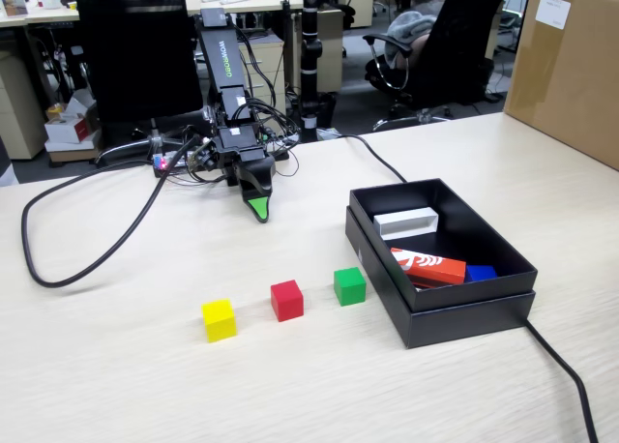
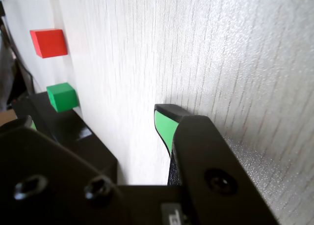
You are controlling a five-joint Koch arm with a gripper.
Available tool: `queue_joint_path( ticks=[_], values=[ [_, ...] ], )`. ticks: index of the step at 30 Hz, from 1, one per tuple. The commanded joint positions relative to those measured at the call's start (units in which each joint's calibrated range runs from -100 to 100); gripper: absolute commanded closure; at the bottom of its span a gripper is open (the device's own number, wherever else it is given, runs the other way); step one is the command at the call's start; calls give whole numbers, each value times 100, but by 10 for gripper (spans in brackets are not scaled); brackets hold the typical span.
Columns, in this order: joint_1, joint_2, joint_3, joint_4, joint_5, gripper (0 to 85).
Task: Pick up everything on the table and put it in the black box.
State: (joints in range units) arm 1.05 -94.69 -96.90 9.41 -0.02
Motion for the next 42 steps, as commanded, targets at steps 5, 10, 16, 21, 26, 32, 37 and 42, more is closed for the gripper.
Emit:
queue_joint_path(
  ticks=[5,10,16,21,26,32,37,42],
  values=[
    [20,-324,34,-712,29,379],
    [29,-336,16,-712,29,375],
    [24,-336,16,-712,29,375],
    [24,-336,16,-703,29,374],
    [24,-324,125,-755,10,379],
    [181,-336,1349,-2206,107,382],
    [391,89,2817,-3269,332,399],
    [459,1649,4495,-3520,449,407]
  ],
)
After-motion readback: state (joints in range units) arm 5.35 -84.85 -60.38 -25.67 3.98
